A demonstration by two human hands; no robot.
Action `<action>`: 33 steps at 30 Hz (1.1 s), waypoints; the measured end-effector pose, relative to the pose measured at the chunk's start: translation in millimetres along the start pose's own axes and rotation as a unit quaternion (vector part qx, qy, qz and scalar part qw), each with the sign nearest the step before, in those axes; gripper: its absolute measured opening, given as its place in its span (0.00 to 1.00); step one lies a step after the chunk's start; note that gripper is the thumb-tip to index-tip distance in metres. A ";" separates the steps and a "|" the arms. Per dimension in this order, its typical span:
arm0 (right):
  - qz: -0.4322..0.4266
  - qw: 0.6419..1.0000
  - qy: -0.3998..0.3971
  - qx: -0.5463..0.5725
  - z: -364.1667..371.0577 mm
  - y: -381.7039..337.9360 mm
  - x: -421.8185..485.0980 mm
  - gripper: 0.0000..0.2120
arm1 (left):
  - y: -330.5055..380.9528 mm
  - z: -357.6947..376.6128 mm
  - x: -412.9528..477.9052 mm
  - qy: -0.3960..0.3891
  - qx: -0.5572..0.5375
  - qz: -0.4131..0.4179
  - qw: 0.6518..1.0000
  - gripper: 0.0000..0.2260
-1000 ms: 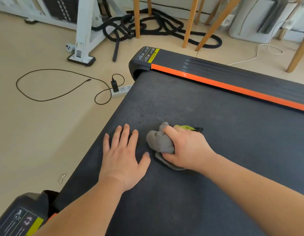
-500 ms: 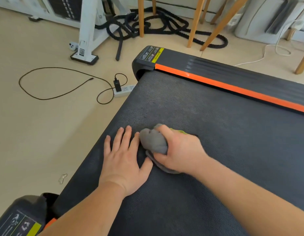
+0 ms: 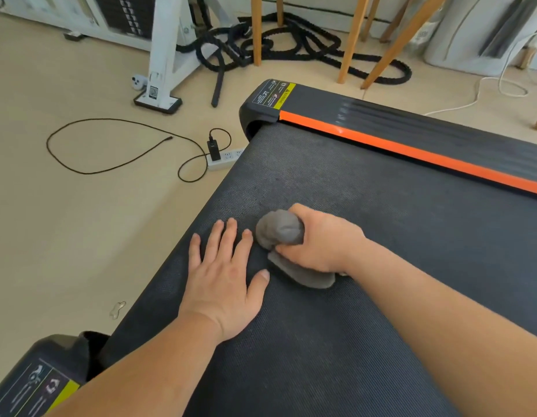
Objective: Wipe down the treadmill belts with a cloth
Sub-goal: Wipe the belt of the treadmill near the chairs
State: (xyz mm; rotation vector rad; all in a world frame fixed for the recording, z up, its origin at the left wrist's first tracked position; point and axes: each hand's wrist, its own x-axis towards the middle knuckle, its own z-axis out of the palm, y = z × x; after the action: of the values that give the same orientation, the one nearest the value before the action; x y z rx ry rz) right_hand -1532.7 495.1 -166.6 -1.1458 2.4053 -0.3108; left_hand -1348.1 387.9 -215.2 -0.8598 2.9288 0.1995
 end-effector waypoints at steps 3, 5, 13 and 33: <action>0.046 0.989 0.135 -0.049 7.9 5.5 17.9 0.22 | 0.5 -0.7 -0.6 0.000 -0.006 -0.001 1.000 0.37; 0.050 0.976 0.200 -0.068 17.6 3.1 16.6 0.23 | 1.2 -0.7 0.4 0.004 -0.009 -0.002 1.000 0.37; -0.040 0.990 0.130 -0.025 13.9 9.2 -5.7 0.24 | 3.0 -4.8 0.0 -0.008 -0.007 -0.012 1.000 0.37; 0.189 0.959 0.208 0.024 -20.4 61.8 31.4 0.20 | 1.0 -5.4 -0.1 -0.015 -0.010 0.000 1.000 0.36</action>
State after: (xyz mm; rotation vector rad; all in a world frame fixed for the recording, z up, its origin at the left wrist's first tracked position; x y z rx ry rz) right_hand -1601.7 509.7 -182.2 -0.6180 2.8938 -0.5209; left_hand -1348.8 387.9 -209.7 -0.8517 2.9043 0.2409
